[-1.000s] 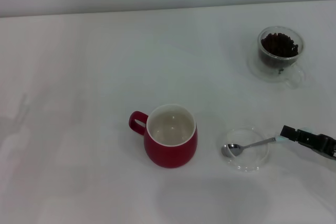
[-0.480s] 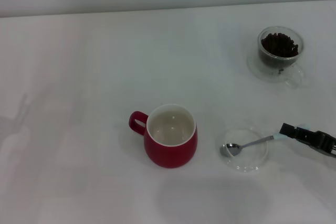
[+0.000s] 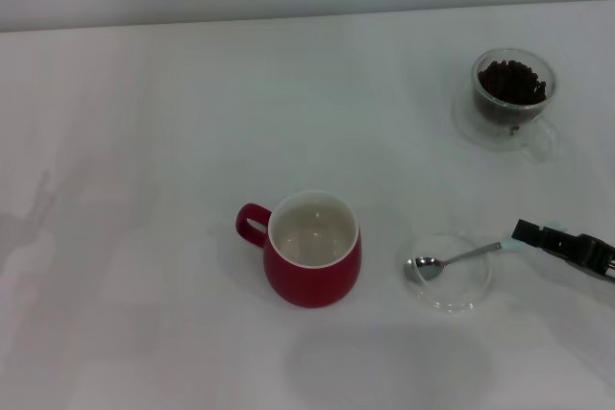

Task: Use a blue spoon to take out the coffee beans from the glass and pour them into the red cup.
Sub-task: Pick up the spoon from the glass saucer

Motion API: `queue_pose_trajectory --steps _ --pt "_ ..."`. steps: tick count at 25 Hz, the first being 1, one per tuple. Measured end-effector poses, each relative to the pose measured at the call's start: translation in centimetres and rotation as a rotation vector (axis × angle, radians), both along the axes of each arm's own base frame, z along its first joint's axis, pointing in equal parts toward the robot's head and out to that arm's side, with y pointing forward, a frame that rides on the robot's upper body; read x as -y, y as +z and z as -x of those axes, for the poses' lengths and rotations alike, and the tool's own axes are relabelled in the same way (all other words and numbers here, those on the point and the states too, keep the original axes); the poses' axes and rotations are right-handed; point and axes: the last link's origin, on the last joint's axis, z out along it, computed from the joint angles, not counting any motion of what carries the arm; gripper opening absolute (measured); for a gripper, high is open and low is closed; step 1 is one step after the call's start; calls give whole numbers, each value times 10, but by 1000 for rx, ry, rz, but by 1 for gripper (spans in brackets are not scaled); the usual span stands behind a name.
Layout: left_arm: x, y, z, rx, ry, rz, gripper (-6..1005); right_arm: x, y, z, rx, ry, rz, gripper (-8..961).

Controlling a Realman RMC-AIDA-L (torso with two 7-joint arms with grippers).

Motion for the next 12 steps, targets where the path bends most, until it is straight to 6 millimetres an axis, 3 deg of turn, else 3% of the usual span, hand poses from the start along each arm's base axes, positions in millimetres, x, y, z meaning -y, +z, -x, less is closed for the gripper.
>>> queue_pose_trajectory --steps 12 --pt "-1 0 -2 4 -9 -3 774 -9 31 8 -15 97 -64 153"
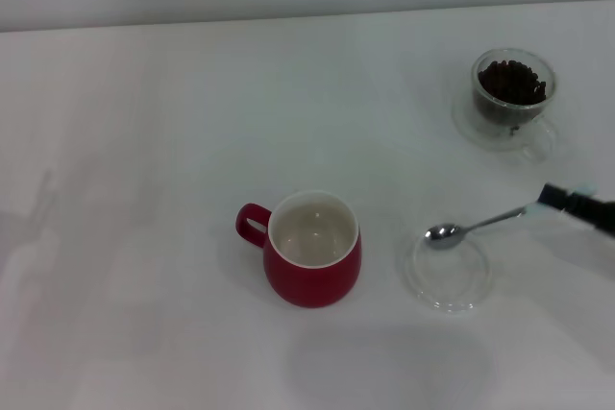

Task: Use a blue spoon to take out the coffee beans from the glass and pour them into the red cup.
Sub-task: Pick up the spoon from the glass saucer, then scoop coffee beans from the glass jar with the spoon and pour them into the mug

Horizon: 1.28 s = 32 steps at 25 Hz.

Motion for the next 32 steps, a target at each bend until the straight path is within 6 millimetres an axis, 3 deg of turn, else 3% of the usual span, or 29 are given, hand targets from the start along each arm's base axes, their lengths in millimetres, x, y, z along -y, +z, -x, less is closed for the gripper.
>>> queue_pose_trajectory --steps 9,20,32 --pt "-1 0 -3 5 -11 -4 775 -25 33 5 65 79 -90 144" --pt "-4 -4 -8 9 -30 8 775 -92 64 20 283 151 -254 144" --pt "-3 -5 -6 14 -19 9 774 -104 94 17 415 163 -375 145"
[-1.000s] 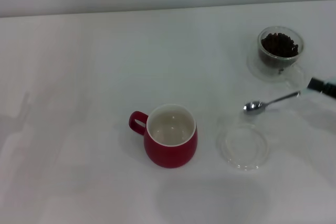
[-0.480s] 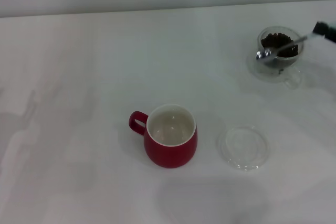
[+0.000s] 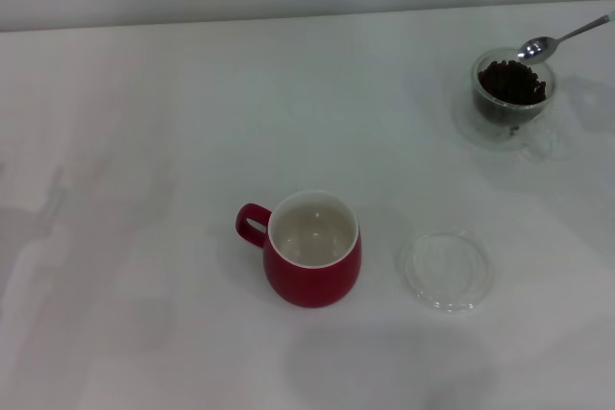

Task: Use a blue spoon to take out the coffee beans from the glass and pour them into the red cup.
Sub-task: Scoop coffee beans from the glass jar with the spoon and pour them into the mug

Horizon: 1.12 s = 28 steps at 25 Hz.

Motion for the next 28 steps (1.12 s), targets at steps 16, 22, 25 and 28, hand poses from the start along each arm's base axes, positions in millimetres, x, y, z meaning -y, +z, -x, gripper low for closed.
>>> queue_pose_trajectory --steps 16,22,25,28 --pt "-5 2 -2 -2 -5 -6 774 -1 -14 7 98 85 8 145" --pt "-8 3 -2 -6 -6 -8 775 0 -20 10 140 122 9 145" --pt "-9 3 -3 -6 -8 -7 775 0 -21 10 152 124 5 144" --pt "-10 3 -3 -7 -5 -4 775 -1 -20 8 165 113 -2 144"
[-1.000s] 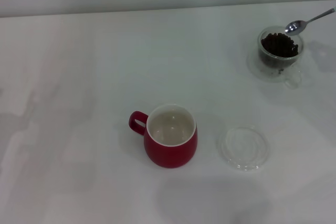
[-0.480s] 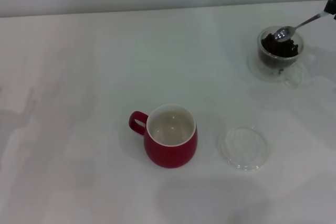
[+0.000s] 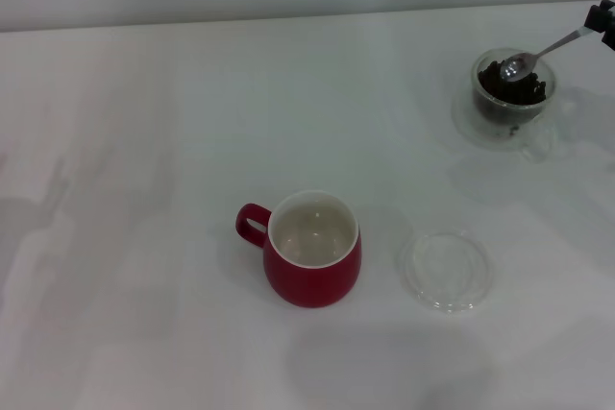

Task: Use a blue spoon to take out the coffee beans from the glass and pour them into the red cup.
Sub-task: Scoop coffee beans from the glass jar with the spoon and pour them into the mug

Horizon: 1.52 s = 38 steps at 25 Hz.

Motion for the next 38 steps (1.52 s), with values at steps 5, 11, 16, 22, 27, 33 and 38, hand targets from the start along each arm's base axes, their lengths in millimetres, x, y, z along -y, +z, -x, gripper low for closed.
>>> queue_pose_trajectory --steps 5,11,16,22,27,33,38 --pt "-2 0 -1 -4 -1 2 774 0 3 -6 18 -32 -25 145" --pt "-5 0 -2 -4 -7 2 774 0 3 -10 31 -50 -33 147" --pt "-9 -1 -3 -7 0 11 775 -1 2 -12 53 -58 -40 148" --pt "-12 -1 -5 -10 -5 13 775 -2 -7 -9 76 -35 -29 150" --pt "-14 -1 -5 -11 -7 13 774 -4 -17 -4 70 -23 5 151" --pt "-17 -2 -6 -13 -5 18 774 -5 -26 -6 38 -77 19 152" --pt "-17 -2 -6 -14 -3 19 774 -7 -28 -15 -9 -172 22 154"
